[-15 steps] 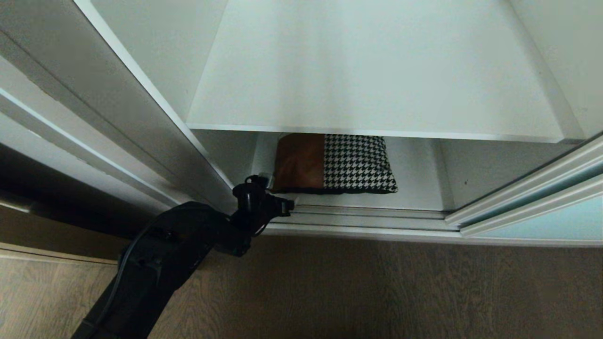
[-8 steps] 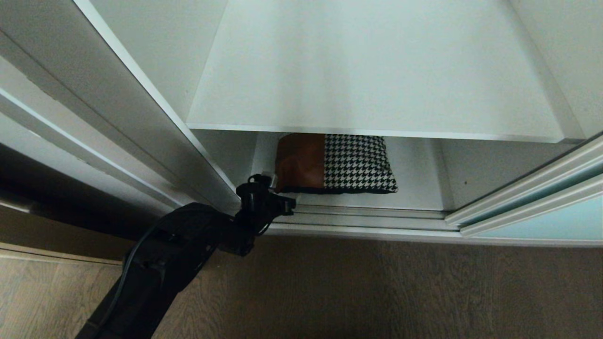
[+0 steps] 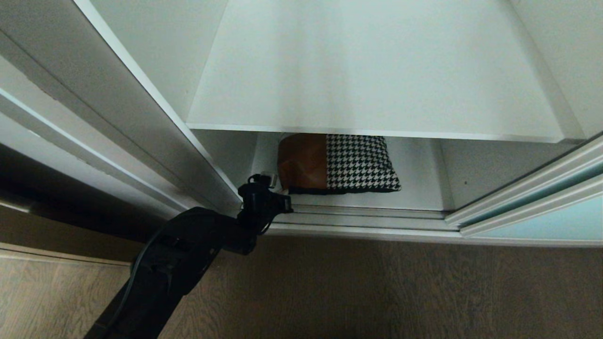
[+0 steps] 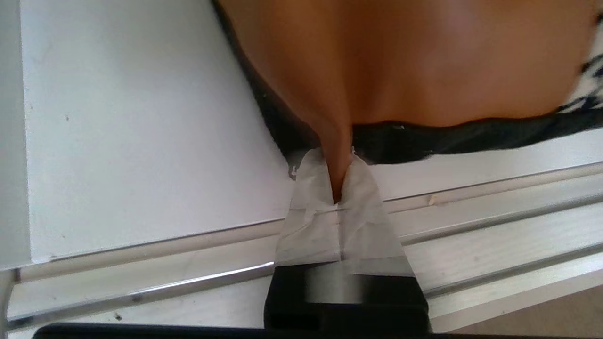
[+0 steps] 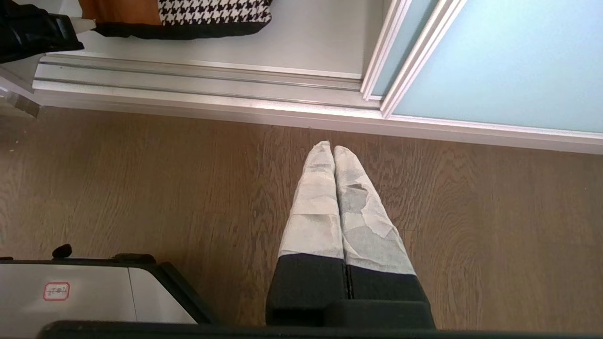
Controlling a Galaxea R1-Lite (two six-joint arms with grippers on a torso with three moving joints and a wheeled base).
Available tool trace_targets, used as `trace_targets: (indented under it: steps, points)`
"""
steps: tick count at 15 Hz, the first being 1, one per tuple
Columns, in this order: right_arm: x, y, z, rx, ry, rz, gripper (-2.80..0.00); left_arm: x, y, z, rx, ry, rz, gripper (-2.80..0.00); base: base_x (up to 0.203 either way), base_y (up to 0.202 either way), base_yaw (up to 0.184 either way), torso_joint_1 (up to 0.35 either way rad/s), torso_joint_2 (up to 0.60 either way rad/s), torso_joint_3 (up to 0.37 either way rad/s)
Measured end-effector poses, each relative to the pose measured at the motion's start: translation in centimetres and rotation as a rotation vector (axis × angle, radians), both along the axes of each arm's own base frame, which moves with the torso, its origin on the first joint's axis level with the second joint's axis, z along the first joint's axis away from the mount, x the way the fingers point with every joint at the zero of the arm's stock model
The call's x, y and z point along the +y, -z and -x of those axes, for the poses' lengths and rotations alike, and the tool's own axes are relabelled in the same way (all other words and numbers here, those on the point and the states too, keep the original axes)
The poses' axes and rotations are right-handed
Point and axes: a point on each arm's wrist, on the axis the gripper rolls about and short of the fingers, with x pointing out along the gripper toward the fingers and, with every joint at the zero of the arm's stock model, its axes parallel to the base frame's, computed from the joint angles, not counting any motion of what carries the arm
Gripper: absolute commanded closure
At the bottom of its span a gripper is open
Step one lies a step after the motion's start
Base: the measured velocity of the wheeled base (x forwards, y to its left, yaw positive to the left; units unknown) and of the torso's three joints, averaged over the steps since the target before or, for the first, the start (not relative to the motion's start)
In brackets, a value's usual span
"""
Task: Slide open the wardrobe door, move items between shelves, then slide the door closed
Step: Place the pillow on the higher shelf
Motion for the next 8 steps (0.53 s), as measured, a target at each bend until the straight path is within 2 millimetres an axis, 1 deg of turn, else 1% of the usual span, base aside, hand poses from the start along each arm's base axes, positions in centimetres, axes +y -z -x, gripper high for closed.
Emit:
trace_targets:
  steps: [2,4,6,8]
  points:
    - [0.0,0.0,0.0,0.0,0.0,0.0,0.0,0.1,-0.1,0.3,0.036,-0.005,0.025,0.0,0.0,0.0,0.0,0.0,0.0,0.0]
    - [0.0,0.0,0.0,0.0,0.0,0.0,0.0,0.4,-0.2,1.1,0.099,-0.007,0.039,0.0,0.0,0.0,0.0,0.0,0.0,0.0]
    - [0.0,0.0,0.0,0.0,0.0,0.0,0.0,0.8,-0.5,2.6,0.165,-0.001,0.041,0.0,0.0,0.0,0.0,0.0,0.0,0.0]
    - [0.0,0.0,0.0,0.0,0.0,0.0,0.0,1.2,-1.5,4.7,0.236,0.031,0.038,0.0,0.0,0.0,0.0,0.0,0.0,0.0]
